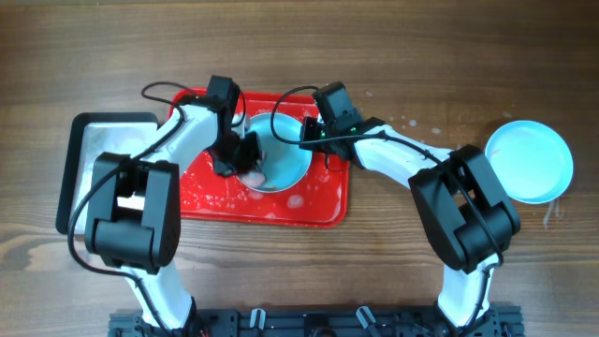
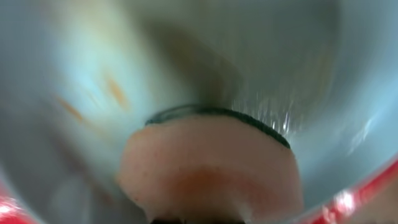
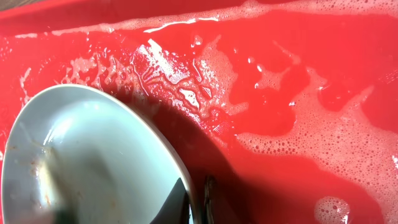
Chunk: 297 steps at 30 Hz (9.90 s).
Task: Clean dirty plates on tray and stack at the side
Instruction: 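Keep scrubbing the plate rim with the sponge while the right gripper holds it, then lift the cleaned plate off the tray with the right gripper, then carry the plate right and set it onto the plate stack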
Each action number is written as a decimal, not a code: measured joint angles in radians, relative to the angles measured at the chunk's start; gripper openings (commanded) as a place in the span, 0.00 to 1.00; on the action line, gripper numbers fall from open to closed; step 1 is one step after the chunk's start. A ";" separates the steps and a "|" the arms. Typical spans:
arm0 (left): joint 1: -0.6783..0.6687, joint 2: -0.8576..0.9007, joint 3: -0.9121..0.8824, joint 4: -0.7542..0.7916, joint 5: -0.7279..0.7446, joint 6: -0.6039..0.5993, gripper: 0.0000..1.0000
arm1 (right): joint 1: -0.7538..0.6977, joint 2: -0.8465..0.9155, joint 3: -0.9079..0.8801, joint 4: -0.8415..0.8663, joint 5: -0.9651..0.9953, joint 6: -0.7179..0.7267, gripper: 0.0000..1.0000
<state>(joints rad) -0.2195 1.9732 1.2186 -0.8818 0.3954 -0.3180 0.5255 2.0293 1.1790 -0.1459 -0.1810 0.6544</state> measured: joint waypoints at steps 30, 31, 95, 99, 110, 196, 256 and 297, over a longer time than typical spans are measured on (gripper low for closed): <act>-0.111 0.019 -0.065 0.632 -0.771 -0.491 0.04 | 0.007 0.016 0.010 0.011 -0.045 0.110 0.04; -0.110 0.023 -0.070 0.685 -0.763 -0.447 0.04 | 0.007 0.016 0.010 0.012 -0.047 0.111 0.04; -0.049 -0.017 0.013 0.032 -0.549 0.277 0.04 | 0.026 0.033 0.021 0.021 -0.113 0.070 0.04; -0.034 -0.021 0.014 -0.040 -0.321 0.409 0.04 | 0.019 0.031 0.021 0.016 -0.114 0.047 0.04; -0.047 -0.009 -0.051 0.211 0.051 0.282 0.04 | 0.018 0.029 0.021 0.016 -0.094 0.037 0.04; 0.214 -0.350 -0.103 0.219 -0.249 -0.184 0.04 | -0.094 -0.671 -0.014 -0.495 0.187 -0.059 0.04; 0.214 -0.350 -0.103 0.213 -0.195 -0.173 0.04 | 0.494 -0.242 -0.017 -0.338 1.336 -0.378 0.04; 0.214 -0.350 -0.103 0.216 -0.204 -0.173 0.04 | -1.231 -0.681 -0.380 -0.267 0.323 0.022 0.04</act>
<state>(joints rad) -0.0055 1.6230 1.1152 -0.6659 0.1913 -0.4908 -0.7059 1.3483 0.7986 -0.4133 0.1417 0.6765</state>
